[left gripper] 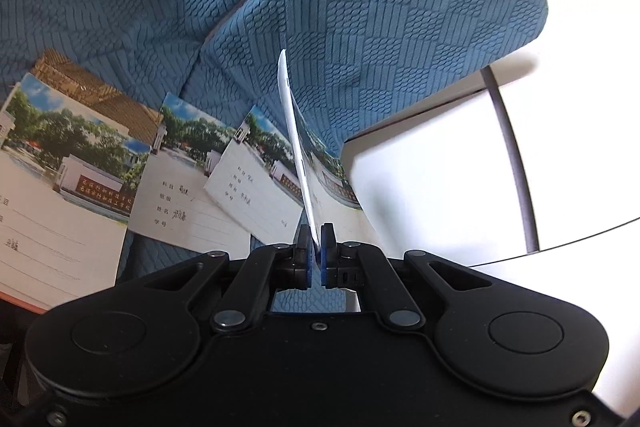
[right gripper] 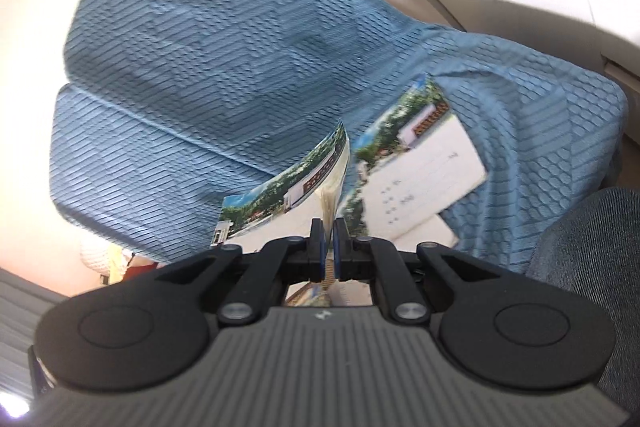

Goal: Organize objects
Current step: 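Carry both held photo form cards toward the book stack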

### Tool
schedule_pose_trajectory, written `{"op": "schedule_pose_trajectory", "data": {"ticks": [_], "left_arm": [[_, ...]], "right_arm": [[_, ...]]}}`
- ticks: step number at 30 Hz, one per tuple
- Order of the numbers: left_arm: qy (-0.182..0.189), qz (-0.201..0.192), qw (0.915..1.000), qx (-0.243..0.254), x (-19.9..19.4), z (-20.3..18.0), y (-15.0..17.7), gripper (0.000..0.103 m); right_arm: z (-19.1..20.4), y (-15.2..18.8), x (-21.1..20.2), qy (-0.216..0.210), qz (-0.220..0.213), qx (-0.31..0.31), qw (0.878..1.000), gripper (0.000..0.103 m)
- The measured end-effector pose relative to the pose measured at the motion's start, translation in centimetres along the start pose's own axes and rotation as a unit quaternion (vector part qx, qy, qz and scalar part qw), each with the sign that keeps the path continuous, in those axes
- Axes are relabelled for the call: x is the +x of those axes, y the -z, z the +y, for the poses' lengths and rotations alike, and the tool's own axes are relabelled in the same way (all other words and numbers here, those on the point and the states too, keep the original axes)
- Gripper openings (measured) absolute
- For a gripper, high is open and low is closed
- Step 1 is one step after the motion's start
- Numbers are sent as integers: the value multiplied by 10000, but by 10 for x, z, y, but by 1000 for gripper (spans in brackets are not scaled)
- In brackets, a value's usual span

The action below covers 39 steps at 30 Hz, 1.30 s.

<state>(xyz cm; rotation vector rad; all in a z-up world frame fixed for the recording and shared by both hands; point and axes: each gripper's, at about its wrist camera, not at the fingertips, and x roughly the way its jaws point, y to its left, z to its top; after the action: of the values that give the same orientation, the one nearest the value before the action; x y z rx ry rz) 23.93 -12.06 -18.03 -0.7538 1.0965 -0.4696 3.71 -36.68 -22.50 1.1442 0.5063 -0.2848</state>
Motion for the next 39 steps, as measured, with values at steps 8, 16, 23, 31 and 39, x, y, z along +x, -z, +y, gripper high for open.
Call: {"op": "schedule_pose_trajectory", "data": {"ticks": [8, 16, 23, 31, 39], "left_arm": [[171, -283, 9994, 125, -50, -3, -11, 3], [211, -608, 9979, 69, -101, 10, -21, 3], [239, -900, 9957, -4, -141, 30, -25, 3], [155, -1094, 9938, -144, -160, 68, -22, 4], [32, -1090, 9937, -243, -151, 118, -14, 5]], "right_arm": [[47, 14, -14, -178, -92, -465, 9987, 6], [87, 41, -13, -425, -88, -709, 9965, 6], [120, 64, -12, -610, -41, -972, 9934, 6], [136, 92, 2, -612, 79, -1258, 9901, 6], [125, 126, 24, -402, 253, -1478, 9879, 6]]}}
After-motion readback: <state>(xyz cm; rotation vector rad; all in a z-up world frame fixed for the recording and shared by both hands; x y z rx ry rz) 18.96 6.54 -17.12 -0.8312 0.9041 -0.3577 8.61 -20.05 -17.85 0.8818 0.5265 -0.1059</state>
